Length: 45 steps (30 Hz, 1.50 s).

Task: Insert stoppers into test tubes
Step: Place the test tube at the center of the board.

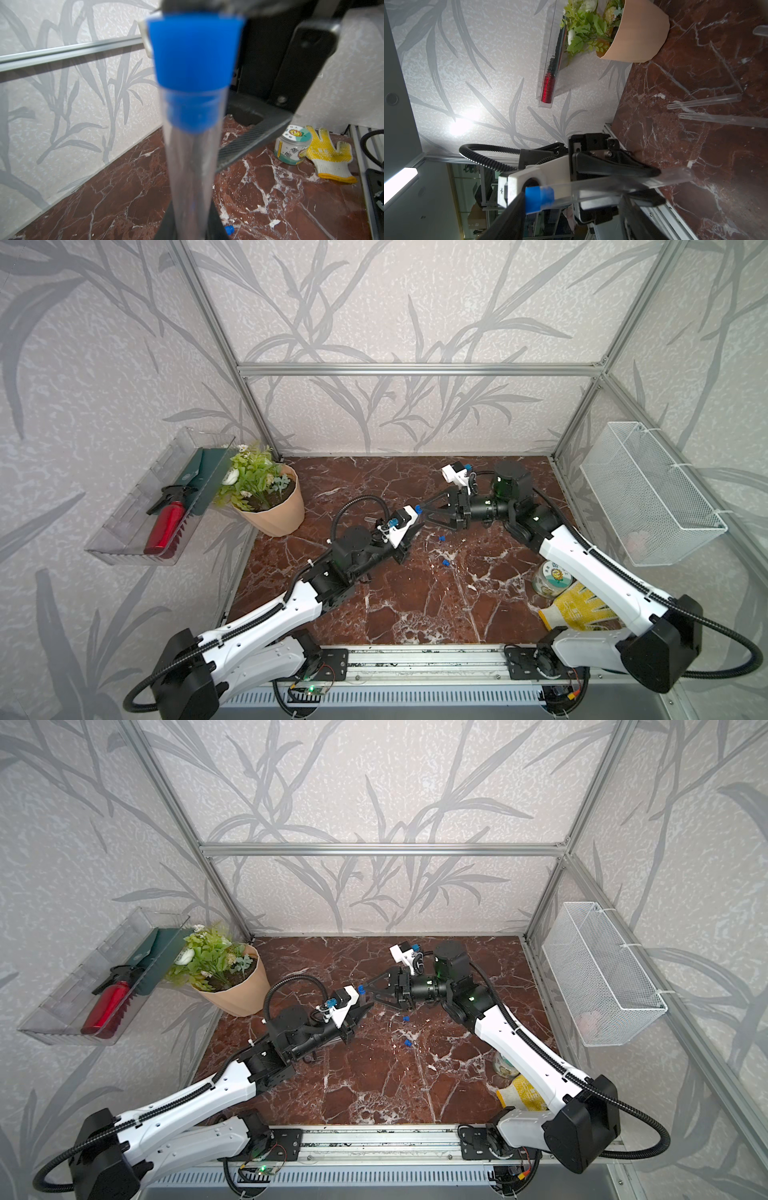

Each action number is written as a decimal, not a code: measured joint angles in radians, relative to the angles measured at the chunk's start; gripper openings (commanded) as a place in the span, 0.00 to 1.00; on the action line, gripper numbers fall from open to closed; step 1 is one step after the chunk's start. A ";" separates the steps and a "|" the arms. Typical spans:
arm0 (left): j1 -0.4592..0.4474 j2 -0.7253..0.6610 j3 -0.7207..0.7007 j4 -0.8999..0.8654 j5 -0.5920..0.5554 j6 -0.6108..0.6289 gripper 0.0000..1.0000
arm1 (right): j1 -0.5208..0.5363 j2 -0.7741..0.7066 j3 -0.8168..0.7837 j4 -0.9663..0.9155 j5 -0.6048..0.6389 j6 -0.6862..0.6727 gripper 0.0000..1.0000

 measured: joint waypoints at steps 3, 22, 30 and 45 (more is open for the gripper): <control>0.002 -0.032 -0.007 0.010 -0.016 -0.023 0.00 | -0.060 -0.008 -0.027 0.103 -0.014 0.090 0.79; 0.122 0.243 0.331 -0.749 0.055 0.265 0.00 | -0.188 -0.132 -0.006 -0.857 0.498 -0.611 0.69; 0.140 0.558 0.558 -1.026 0.039 0.488 0.00 | -0.190 -0.136 -0.006 -0.983 0.628 -0.706 0.69; 0.164 0.968 0.910 -1.277 -0.095 0.743 0.00 | -0.190 -0.208 -0.007 -1.026 0.668 -0.705 0.69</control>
